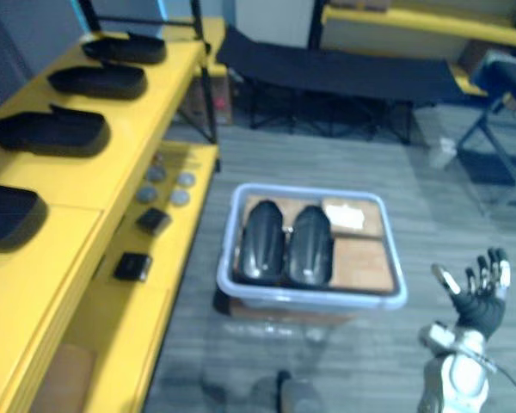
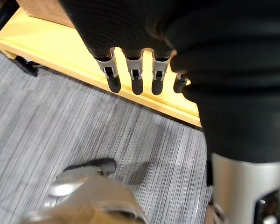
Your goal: Walk over and take plastic housings, then place them on the shelf
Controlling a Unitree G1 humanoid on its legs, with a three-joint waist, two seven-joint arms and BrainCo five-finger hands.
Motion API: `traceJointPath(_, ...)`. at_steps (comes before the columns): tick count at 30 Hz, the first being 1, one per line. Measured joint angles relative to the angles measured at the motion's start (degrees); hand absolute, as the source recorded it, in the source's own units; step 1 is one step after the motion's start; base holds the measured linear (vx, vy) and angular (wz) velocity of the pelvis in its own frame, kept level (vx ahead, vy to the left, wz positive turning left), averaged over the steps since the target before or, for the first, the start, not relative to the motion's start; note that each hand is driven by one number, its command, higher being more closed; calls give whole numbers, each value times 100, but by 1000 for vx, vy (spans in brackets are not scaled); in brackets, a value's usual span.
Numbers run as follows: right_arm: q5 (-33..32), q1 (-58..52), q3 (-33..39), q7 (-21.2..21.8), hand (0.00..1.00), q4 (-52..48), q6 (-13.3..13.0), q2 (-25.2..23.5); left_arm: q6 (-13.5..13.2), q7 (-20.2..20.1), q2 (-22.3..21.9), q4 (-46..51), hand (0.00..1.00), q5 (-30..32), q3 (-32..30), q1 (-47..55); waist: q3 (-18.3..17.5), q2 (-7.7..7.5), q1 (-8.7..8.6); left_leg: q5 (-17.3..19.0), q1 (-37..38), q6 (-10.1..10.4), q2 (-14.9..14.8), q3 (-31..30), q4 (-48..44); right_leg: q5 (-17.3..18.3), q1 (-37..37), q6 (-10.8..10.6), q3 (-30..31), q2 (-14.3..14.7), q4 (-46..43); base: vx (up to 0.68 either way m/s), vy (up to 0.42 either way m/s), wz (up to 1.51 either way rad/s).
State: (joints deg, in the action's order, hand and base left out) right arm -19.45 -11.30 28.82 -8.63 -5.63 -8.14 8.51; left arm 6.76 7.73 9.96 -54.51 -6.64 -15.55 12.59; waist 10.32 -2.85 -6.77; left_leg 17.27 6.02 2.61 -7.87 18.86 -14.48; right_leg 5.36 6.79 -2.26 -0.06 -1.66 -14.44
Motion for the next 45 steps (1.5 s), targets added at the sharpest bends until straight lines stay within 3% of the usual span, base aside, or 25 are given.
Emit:
traceJointPath(1,0,0,23,2,0,38,6,19,-49,3,30,-2,0,-21,-16,8,-55,-35,-4,-10,-3,31,-22,30,-26,-113,-35,-163,-19,28,146,60,-52,10)
traceJointPath(5,63,159,-82,109,0,174,56,511,-275,-11,-210,49,0,-213,6,-50,-180,117,64,-93,-118,165,-226,72,-140,-979,-574,-45,-2,254,1552,47,-74,-17)
traceJointPath(7,61,161,-81,91,0,176,182,580,-316,-15,-382,59,0,-239,63,-81,-180,153,92,-105,-215,182,-243,81,-280,-1179,-690,-39,19,245,1933,-22,-31,-7)
traceJointPath(15,18,90,89,-241,0,376,355,294,-431,-25,-580,414,0,-1,340,-9,-52,234,135,-437,-187,307,-224,92,133,-1045,-578,15,-791,75,1967,-50,-35,6)
traceJointPath(21,-246,-134,189,-343,0,1578,325,-332,-530,97,-580,509,0,476,572,-29,2,298,155,-482,15,355,-239,129,348,-1046,-709,13,-1121,43,1967,7,-1,1)
traceJointPath(25,-320,-121,159,-992,0,2989,398,-442,-522,82,-554,508,0,485,806,-236,-14,335,276,-505,111,364,-172,187,530,-1063,-739,-13,-1256,-9,1966,57,20,1)
traceJointPath(28,-862,-120,157,-1141,0,4210,427,-536,-361,48,-533,506,0,634,1012,-376,-21,343,290,-511,219,351,-68,77,739,-1042,-793,-87,-1277,-57,1905,100,52,11)
traceJointPath(31,-1053,-158,154,-1087,0,4551,308,-796,-223,55,-523,508,0,697,1112,-452,37,377,273,-512,261,349,4,100,845,-1118,-653,-100,-1256,-124,1674,80,79,-9)
traceJointPath(36,-843,-380,27,-879,0,4401,-240,-1231,-80,32,-620,562,0,448,1173,-632,182,444,205,-518,292,244,70,-95,918,-1064,-391,-25,-937,-266,888,18,177,20)
traceJointPath(41,-410,-557,-498,-899,0,3235,-493,-1272,-80,9,-752,787,0,342,1068,-516,200,251,455,-427,72,102,112,-280,595,-1021,-449,-78,-952,-443,744,-38,83,41)
traceJointPath(42,-311,-528,-633,-917,0,2372,-606,-1265,-121,-3,-776,939,0,319,975,-448,210,135,535,-328,-195,90,169,-386,507,-925,-414,-209,-976,-520,916,-53,-32,28)
traceJointPath(45,-269,-419,-723,-1043,0,1454,-668,-1243,-204,-4,-770,1145,0,360,958,-470,310,33,692,-116,-559,104,138,-480,60,-756,-410,-390,-1023,-552,1090,-40,-92,24)
